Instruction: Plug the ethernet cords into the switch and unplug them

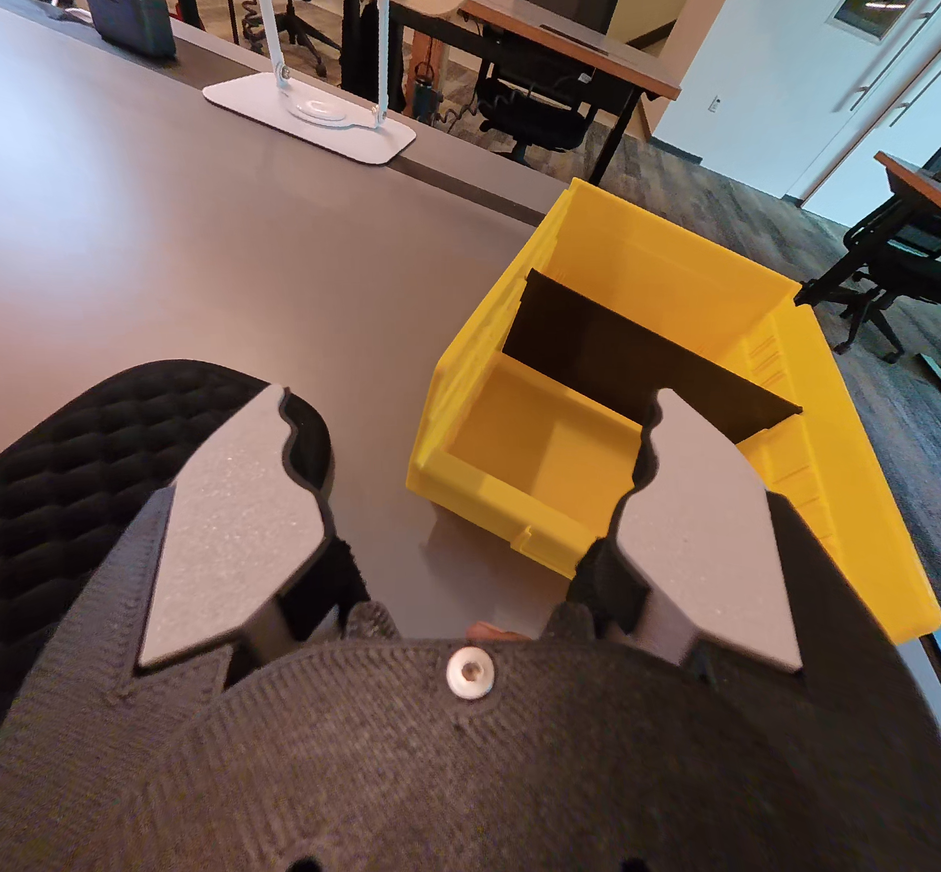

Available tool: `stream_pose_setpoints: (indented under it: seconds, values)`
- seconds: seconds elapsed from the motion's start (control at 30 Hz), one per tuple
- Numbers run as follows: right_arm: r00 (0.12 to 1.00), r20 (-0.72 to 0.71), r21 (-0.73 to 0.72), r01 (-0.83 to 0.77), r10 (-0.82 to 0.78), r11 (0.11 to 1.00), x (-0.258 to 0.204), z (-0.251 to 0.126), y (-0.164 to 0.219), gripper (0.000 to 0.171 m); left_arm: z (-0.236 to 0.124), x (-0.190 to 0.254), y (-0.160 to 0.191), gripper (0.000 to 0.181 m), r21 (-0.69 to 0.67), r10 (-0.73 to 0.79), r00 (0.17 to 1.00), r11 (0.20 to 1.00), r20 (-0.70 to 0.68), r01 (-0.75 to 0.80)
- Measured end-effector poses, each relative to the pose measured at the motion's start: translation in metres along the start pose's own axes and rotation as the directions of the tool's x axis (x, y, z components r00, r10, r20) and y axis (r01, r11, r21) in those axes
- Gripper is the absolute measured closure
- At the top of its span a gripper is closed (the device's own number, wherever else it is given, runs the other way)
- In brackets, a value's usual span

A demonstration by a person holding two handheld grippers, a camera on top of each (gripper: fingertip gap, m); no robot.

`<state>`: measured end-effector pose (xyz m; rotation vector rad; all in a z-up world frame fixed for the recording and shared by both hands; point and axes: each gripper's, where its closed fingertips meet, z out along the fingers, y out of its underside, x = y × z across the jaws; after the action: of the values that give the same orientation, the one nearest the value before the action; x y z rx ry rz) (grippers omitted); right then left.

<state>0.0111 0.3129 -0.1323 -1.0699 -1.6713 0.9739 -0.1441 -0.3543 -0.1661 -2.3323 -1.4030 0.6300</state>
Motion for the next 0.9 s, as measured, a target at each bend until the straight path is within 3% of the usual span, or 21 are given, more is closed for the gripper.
stream_pose_setpoints:
  seconds: [0.03, 0.2, 0.4, 0.53, 0.7, 0.8, 0.9]
  values:
    - [1.000, -0.002, -0.002, 0.003, -0.003, 1.000, 0.000, 0.000, 0.000, 0.045, 0.000, 0.000, 0.000, 0.107, 0.002, 0.003, 1.000, 1.000, 0.004, -0.003]
    - [1.000, -0.005, -0.004, 0.006, -0.006, 1.000, 0.001, 0.000, 0.001, 0.047, -0.022, -0.001, -0.014, 0.108, 0.130, 0.022, 0.995, 0.991, 0.095, -0.035]
    - [1.000, 0.017, 0.023, 0.009, -0.010, 1.000, -0.006, 0.002, -0.006, 0.048, -0.111, 0.001, -0.051, 0.109, 0.390, 0.043, 0.934, 0.901, 0.356, -0.190]
    - [0.999, 0.034, 0.043, 0.015, -0.017, 0.999, -0.013, 0.001, -0.014, 0.049, -0.193, 0.021, -0.078, 0.109, 0.532, 0.007, 0.841, 0.772, 0.541, -0.348]
    - [0.994, 0.110, 0.120, -0.019, 0.006, 0.993, -0.031, -0.003, -0.034, 0.057, -0.271, 0.087, -0.103, 0.109, 0.680, -0.030, 0.805, 0.554, 0.593, -0.480]
    - [0.962, 0.269, 0.258, -0.125, 0.053, 0.958, -0.062, -0.011, -0.068, 0.062, -0.287, 0.142, -0.111, 0.109, 0.731, 0.014, 0.816, 0.435, 0.578, -0.526]
    - [0.870, 0.487, 0.400, -0.300, 0.077, 0.866, -0.102, -0.030, -0.113, 0.067, -0.280, 0.203, -0.117, 0.109, 0.764, 0.114, 0.830, 0.339, 0.546, -0.549]
